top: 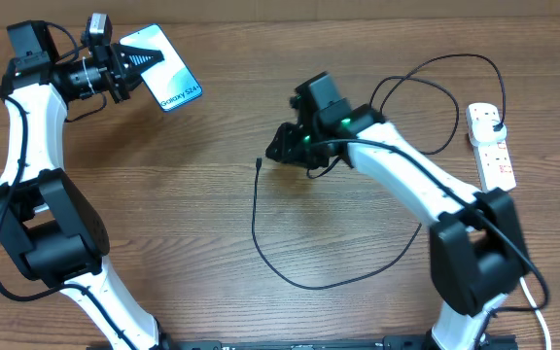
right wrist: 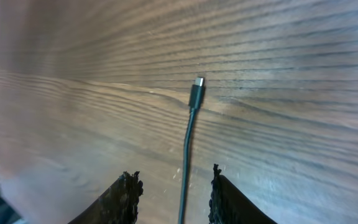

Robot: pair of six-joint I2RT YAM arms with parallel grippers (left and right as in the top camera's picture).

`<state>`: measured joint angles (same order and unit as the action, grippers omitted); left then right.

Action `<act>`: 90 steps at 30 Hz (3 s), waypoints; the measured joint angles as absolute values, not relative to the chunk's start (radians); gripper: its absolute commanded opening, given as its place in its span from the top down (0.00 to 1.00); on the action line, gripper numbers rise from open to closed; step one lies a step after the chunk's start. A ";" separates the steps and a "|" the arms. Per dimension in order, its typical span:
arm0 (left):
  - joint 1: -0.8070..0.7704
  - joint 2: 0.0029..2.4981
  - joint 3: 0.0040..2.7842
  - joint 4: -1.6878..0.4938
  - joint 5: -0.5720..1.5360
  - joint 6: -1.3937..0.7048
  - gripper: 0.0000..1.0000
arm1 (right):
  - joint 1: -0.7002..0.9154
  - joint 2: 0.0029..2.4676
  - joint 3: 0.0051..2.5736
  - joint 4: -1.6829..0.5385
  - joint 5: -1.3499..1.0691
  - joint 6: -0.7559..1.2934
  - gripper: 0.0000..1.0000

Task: Plug charger to phone and switch on socket
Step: 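Release the phone from the right gripper and move it to the cable, then grasp the black cable's USB-C plug with the right gripper and lift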

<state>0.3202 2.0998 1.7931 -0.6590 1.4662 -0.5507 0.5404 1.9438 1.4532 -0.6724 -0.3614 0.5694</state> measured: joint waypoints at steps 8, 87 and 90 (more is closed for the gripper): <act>0.286 2.100 1.793 -0.687 1.461 -0.550 0.96 | 0.603 2.071 1.453 -0.571 -0.309 0.618 0.61; 0.222 2.100 1.793 -0.737 1.398 -0.550 0.96 | 0.624 2.176 1.492 -0.508 -0.258 0.733 0.72; 0.222 2.100 1.793 -0.737 1.398 -0.550 0.96 | 0.624 2.176 1.492 -0.509 -0.258 0.751 0.76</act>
<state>0.2218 2.0998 1.7931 -0.7372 1.3979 -0.5503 0.6243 2.1761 1.4921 -0.5087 -0.2577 0.7513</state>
